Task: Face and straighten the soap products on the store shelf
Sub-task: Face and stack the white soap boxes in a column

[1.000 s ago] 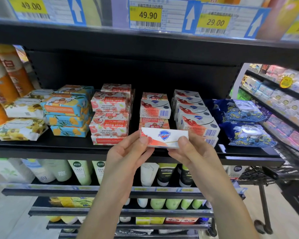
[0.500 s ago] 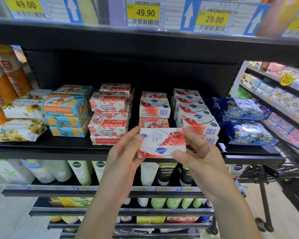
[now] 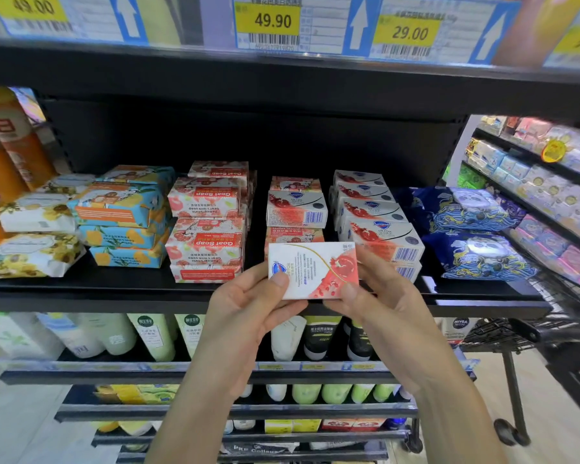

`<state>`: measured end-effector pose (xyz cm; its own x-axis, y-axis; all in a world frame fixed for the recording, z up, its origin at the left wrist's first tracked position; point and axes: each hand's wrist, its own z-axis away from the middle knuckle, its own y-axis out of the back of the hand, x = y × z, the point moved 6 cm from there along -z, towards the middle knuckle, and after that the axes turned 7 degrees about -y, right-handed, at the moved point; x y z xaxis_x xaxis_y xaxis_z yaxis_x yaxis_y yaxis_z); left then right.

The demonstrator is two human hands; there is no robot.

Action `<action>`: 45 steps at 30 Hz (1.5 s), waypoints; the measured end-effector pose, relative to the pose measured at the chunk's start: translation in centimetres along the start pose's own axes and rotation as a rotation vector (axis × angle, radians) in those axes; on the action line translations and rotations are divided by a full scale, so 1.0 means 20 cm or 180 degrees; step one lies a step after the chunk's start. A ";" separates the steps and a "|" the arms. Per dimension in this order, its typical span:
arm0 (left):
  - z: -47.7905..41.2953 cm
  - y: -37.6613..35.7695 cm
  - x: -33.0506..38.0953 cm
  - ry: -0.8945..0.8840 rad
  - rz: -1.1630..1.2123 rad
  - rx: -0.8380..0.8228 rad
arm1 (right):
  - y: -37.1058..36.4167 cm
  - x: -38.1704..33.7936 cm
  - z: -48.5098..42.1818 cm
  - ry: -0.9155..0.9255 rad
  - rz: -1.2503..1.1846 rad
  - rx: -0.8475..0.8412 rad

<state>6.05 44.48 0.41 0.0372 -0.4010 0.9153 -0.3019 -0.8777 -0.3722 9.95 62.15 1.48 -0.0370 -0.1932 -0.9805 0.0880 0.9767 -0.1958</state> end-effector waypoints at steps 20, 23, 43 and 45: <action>0.02 0.04 0.01 -0.0060 0.0171 0.0050 | 0.00 0.06 -0.01 0.0195 0.0048 0.0140; 0.02 0.04 0.01 0.0008 0.0133 0.0063 | 0.01 0.05 -0.01 0.0327 0.0044 0.0080; 0.03 0.05 -0.03 0.0016 -0.0186 0.0021 | 0.02 0.10 0.01 -0.0311 -0.0088 0.0243; 0.03 0.05 -0.03 0.0068 -0.0236 0.0010 | 0.03 0.10 0.01 -0.0295 -0.0161 0.0278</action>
<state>6.37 43.68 -0.69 0.0390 -0.3293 0.9434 -0.2961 -0.9055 -0.3039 10.23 62.36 -0.59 0.0481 -0.2539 -0.9660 0.1750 0.9543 -0.2421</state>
